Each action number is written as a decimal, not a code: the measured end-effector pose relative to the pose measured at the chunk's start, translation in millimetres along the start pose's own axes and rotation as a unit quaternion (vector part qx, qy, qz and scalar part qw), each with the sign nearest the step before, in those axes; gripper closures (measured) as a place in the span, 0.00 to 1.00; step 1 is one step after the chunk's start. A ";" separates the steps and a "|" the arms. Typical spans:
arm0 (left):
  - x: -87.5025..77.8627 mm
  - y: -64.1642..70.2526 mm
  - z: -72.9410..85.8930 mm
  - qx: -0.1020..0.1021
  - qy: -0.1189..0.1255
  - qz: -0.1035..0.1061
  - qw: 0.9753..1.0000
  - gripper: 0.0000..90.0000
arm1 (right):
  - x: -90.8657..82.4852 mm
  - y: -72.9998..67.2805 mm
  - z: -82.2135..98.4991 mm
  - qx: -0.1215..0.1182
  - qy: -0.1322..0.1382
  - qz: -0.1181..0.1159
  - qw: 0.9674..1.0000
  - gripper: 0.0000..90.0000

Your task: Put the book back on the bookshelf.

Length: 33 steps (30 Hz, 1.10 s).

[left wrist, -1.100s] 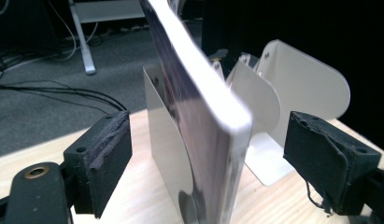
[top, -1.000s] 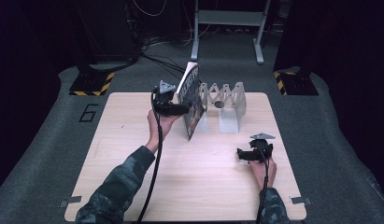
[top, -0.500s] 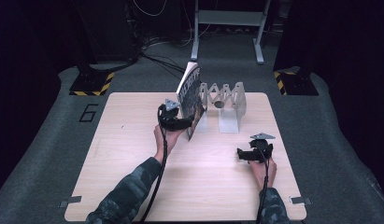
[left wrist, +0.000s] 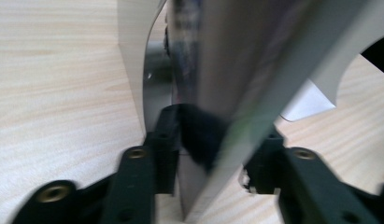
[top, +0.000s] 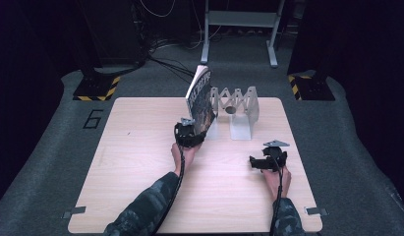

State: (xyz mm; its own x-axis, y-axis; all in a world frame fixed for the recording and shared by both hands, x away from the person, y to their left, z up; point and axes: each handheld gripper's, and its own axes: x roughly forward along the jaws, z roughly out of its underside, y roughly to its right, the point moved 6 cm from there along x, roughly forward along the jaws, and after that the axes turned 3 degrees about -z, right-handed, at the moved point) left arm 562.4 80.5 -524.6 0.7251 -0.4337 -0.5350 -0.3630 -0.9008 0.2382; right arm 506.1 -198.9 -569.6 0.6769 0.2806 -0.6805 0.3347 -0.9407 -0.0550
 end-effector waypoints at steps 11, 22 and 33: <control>0.6 4.8 2.2 -0.039 -0.001 0.012 0.999 0.84 | -0.4 0.1 0.2 -0.003 -0.001 -0.003 1.000 0.04; -0.7 22.3 5.6 -0.040 -0.003 0.043 0.998 0.74 | -0.4 0.2 0.2 -0.005 0.000 -0.004 1.000 0.04; 0.0 40.4 9.0 -0.030 0.000 0.064 0.998 0.65 | -0.4 0.2 0.2 -0.005 0.000 -0.004 1.000 0.04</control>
State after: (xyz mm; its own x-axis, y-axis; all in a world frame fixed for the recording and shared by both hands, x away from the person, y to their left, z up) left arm 542.4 44.3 -522.3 0.6748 -0.5448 -0.4978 -0.4165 -0.8380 0.3525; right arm 505.7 -199.3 -569.5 0.6739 0.2879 -0.6804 0.3461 -0.9367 -0.0535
